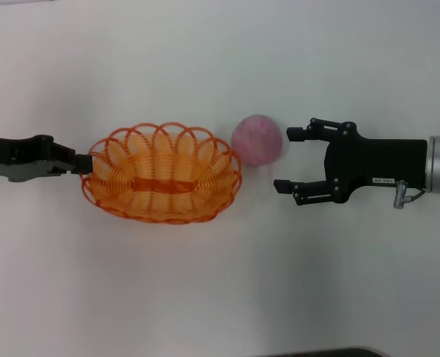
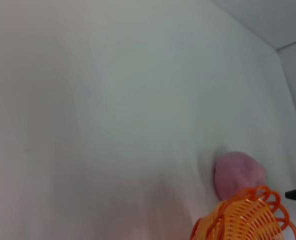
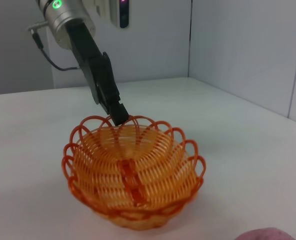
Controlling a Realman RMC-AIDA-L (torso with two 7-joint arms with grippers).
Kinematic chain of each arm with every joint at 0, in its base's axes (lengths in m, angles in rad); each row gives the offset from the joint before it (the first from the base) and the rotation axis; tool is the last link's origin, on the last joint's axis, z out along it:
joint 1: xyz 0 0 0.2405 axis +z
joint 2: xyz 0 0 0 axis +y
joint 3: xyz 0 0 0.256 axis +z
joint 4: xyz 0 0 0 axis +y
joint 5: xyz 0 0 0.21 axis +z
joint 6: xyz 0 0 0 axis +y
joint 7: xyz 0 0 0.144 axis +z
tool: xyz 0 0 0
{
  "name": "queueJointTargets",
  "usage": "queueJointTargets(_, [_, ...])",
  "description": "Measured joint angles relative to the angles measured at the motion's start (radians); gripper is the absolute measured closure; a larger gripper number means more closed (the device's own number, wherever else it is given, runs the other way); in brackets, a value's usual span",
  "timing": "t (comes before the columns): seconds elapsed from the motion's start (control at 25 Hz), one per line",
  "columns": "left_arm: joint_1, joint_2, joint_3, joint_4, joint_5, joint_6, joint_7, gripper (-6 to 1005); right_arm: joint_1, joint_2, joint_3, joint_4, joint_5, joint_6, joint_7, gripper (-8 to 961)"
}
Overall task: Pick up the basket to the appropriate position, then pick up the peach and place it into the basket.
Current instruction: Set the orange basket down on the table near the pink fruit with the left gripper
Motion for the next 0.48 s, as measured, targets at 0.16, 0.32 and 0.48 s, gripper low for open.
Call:
queueJointTargets(0.16, [0.021,-0.013,0.002,0.021,-0.014,-0.007,0.0,965,0.0,0.0,0.0,0.0,0.0,0.0,-0.001,26])
queueJointTargets(0.32, [0.024,-0.017,0.008,0.022,-0.015,-0.02,0.001,965,0.0,0.001,0.0,0.0,-0.001,0.0,-0.001,26])
queueJointTargets(0.48, [0.026,-0.022,0.011,0.022,-0.014,-0.028,0.001,966,0.0,0.0,0.0,0.0,-0.003,0.0,0.0,26])
